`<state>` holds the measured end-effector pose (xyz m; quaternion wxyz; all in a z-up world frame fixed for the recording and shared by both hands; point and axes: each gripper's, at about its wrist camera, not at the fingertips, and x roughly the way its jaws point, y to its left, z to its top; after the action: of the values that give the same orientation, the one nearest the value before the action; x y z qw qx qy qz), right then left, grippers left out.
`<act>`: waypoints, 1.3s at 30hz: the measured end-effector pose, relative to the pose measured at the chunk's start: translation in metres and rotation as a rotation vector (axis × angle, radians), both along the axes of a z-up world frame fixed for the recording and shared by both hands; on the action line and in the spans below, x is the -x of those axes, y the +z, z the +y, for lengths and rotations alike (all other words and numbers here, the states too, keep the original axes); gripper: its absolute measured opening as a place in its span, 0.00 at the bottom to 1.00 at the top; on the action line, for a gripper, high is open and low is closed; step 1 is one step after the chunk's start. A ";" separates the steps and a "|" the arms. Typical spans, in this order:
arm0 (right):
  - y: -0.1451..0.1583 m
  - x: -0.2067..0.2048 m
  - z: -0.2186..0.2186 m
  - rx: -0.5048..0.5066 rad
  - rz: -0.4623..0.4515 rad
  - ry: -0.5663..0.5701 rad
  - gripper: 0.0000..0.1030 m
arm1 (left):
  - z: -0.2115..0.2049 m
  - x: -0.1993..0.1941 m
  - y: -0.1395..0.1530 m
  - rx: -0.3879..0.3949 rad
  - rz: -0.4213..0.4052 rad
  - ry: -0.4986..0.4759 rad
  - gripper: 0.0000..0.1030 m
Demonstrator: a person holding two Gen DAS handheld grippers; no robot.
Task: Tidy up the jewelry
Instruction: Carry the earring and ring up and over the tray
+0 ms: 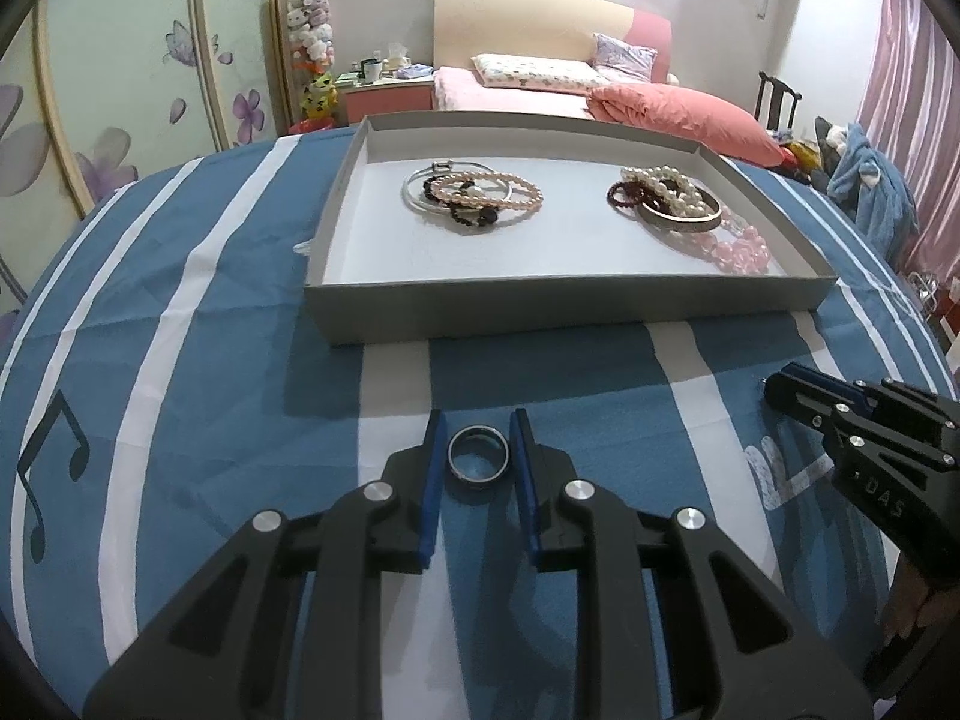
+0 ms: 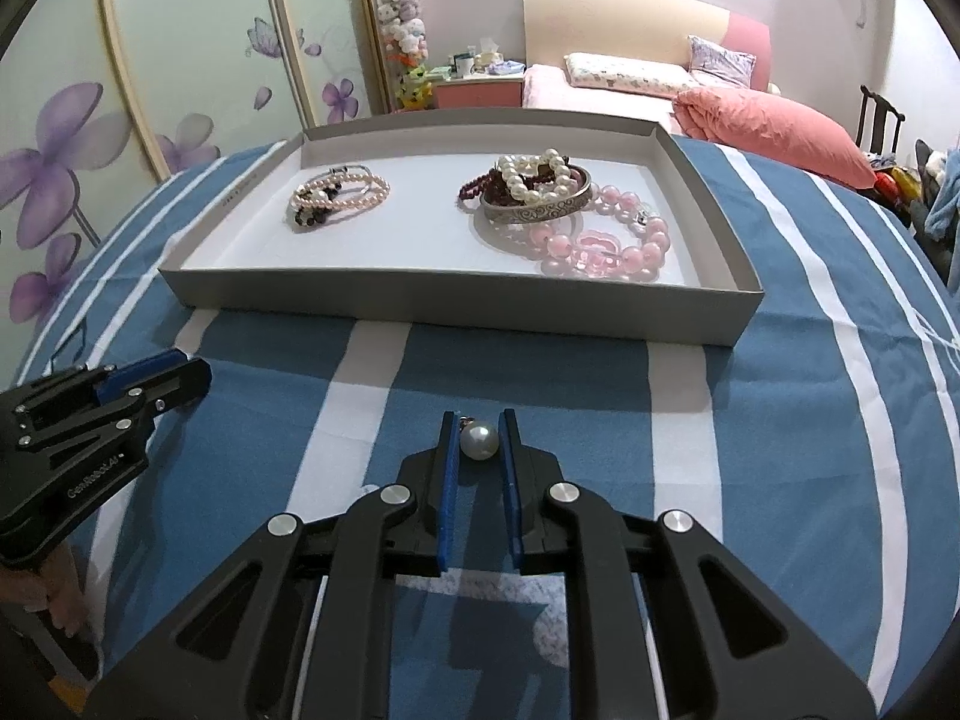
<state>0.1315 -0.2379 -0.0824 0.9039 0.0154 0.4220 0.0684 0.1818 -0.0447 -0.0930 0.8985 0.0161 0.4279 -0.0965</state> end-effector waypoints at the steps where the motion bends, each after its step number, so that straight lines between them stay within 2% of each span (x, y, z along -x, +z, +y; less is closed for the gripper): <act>1: 0.002 0.002 0.000 -0.003 -0.011 0.000 0.13 | 0.002 0.001 0.002 0.005 -0.008 0.006 0.21; 6: 0.020 0.008 0.000 -0.025 -0.085 -0.007 0.13 | 0.011 0.009 0.019 0.056 -0.076 0.031 0.21; 14: 0.060 0.030 0.006 -0.018 -0.309 -0.018 0.13 | 0.015 0.039 0.064 0.090 -0.326 0.070 0.21; 20: 0.083 0.046 0.013 0.004 -0.478 -0.040 0.13 | 0.013 0.054 0.086 0.078 -0.465 0.092 0.21; 28: 0.100 0.051 0.014 0.046 -0.625 -0.096 0.13 | 0.009 0.060 0.102 0.063 -0.542 0.115 0.21; 39: 0.104 0.037 0.010 0.046 -0.646 -0.131 0.13 | -0.001 0.059 0.112 0.034 -0.596 0.128 0.21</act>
<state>0.0944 -0.2279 0.0211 0.9936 -0.0002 0.1128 0.0018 0.1224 -0.0460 0.0188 0.9889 0.0015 0.1439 -0.0380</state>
